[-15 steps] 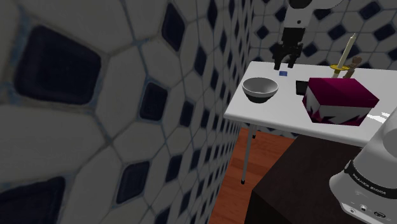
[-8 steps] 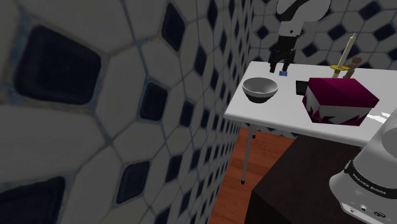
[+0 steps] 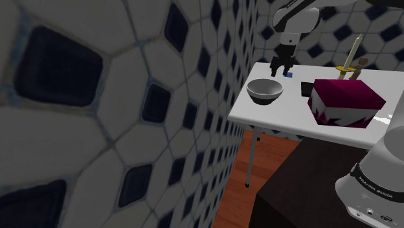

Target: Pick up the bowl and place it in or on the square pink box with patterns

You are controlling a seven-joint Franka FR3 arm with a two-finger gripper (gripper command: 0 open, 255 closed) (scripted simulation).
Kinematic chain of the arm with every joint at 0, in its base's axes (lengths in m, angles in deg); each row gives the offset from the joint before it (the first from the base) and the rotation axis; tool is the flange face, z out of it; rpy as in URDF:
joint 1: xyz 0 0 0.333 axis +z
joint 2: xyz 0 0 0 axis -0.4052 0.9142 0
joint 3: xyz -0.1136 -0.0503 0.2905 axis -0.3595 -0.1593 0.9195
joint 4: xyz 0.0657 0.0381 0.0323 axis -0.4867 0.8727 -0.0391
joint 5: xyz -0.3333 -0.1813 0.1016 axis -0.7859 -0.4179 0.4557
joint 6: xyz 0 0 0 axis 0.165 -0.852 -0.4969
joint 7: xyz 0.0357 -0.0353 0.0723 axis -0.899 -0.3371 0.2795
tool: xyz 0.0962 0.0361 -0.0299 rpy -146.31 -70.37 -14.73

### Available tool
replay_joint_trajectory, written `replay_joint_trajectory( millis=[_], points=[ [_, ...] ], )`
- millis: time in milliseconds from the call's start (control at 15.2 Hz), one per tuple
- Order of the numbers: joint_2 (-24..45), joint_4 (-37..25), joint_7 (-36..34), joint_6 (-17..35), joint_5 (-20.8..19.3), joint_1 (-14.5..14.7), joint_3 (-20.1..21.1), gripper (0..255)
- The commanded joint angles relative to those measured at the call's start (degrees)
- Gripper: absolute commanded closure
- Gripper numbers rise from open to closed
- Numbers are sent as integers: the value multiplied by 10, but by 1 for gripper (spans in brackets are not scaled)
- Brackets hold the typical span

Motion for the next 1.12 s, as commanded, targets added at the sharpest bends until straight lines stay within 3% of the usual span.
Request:
replay_joint_trajectory(
  millis=[0, 462, 990, 1056],
  points=[
    [28, -23, 11, 1, 14, -9, 2, 0],
    [49, 9, 22, 51, 31, -6, 11, 0],
    [49, 9, 22, 51, 31, -6, 11, 0],
    [49, 9, 22, 51, 31, -6, 11, 255]
  ],
)
